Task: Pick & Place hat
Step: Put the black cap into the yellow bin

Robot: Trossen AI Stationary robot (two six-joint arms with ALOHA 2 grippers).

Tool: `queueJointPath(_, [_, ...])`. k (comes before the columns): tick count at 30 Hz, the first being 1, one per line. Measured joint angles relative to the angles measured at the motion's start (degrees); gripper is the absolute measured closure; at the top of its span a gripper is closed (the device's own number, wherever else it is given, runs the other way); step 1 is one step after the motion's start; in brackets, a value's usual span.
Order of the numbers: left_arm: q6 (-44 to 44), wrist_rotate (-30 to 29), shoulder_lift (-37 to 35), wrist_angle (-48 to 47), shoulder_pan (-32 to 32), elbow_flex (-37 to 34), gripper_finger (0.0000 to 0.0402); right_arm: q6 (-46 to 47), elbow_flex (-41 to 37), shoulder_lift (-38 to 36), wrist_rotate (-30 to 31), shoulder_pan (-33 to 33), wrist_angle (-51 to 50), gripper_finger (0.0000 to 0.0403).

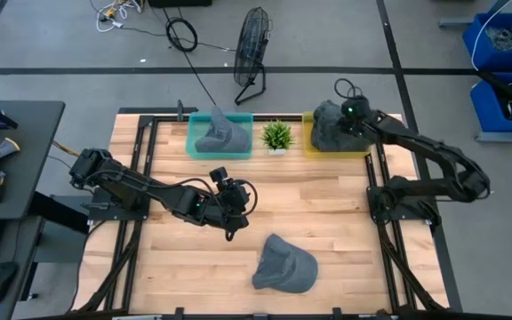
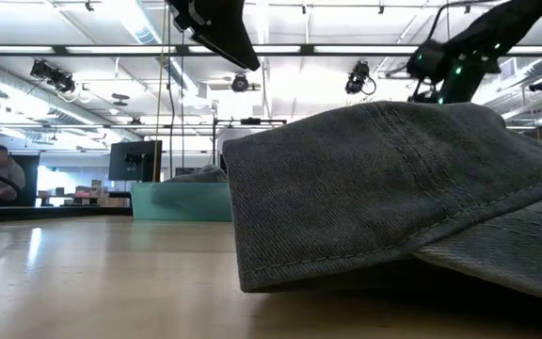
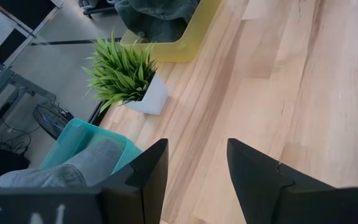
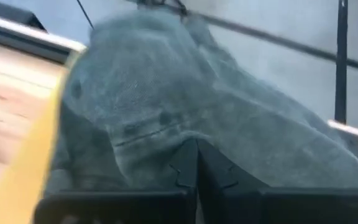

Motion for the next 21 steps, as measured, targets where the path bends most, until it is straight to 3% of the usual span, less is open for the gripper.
queueJointPath(10, [0.0, 0.02, 0.0, -0.04, 0.33, 0.0, 0.0232, -1.34, 0.33, 13.61, -5.63, 0.04, -0.64, 0.0401])
queueJointPath(21, [0.0, 0.02, 0.0, -0.06, 0.37, 0.0, 0.0232, 0.85, 1.66, 14.14, -7.79, 0.95, -5.43, 0.0402])
